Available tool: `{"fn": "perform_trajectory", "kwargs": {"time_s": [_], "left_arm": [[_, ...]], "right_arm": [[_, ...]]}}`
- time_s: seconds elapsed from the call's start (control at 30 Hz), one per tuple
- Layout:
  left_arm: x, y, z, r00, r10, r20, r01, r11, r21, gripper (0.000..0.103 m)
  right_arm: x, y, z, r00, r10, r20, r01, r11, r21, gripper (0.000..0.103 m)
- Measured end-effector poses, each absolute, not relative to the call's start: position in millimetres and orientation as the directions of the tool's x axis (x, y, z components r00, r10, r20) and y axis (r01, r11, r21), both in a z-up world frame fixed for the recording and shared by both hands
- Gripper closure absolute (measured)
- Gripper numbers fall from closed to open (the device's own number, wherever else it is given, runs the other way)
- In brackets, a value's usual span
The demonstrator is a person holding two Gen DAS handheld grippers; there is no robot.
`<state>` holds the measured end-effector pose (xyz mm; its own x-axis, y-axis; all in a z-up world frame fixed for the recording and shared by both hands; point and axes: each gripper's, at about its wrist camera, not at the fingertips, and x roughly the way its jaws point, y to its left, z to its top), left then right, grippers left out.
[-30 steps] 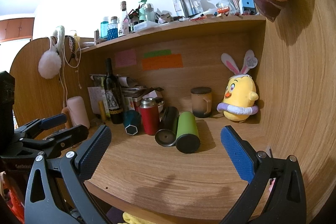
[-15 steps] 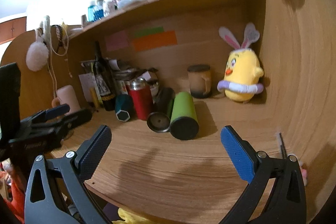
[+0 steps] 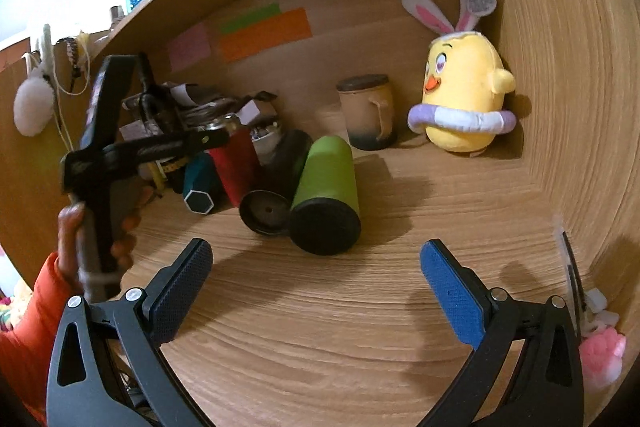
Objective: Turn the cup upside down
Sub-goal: 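Move the left gripper down over the red thermos and close around it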
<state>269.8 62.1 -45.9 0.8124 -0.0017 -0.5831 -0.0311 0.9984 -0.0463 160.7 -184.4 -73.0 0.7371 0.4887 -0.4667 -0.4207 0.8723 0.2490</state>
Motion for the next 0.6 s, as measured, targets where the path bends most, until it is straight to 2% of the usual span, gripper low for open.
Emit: {"fn": "perform_trajectory", "kwargs": {"time_s": [0.07, 0.13, 0.2, 0.27, 0.6], "left_arm": [[284.2, 63.0, -51.3, 0.795, 0.009, -0.606, -0.038, 0.999, -0.035, 0.015], [295.7, 65.0, -57.3, 0.776, 0.024, -0.631, -0.051, 0.998, -0.025, 0.022], [303.3, 68.6, -62.1, 0.759, 0.011, -0.651, -0.052, 0.998, -0.044, 0.035], [305.5, 71.0, -64.7, 0.754, 0.014, -0.657, -0.064, 0.997, -0.051, 0.041], [282.0, 67.6, -59.7, 0.758, 0.002, -0.652, -0.045, 0.998, -0.049, 0.042]], "right_arm": [[163.8, -186.5, -74.9, 0.733, 0.489, -0.472, -0.414, 0.872, 0.260, 0.000], [165.6, -188.8, -76.0, 0.732, 0.490, -0.473, -0.409, 0.871, 0.271, 0.000], [166.3, -190.8, -76.7, 0.732, 0.489, -0.474, -0.405, 0.872, 0.275, 0.000], [165.8, -192.5, -76.4, 0.734, 0.487, -0.473, -0.401, 0.873, 0.277, 0.000], [159.0, -193.7, -71.1, 0.737, 0.491, -0.465, -0.403, 0.871, 0.280, 0.000]]}}
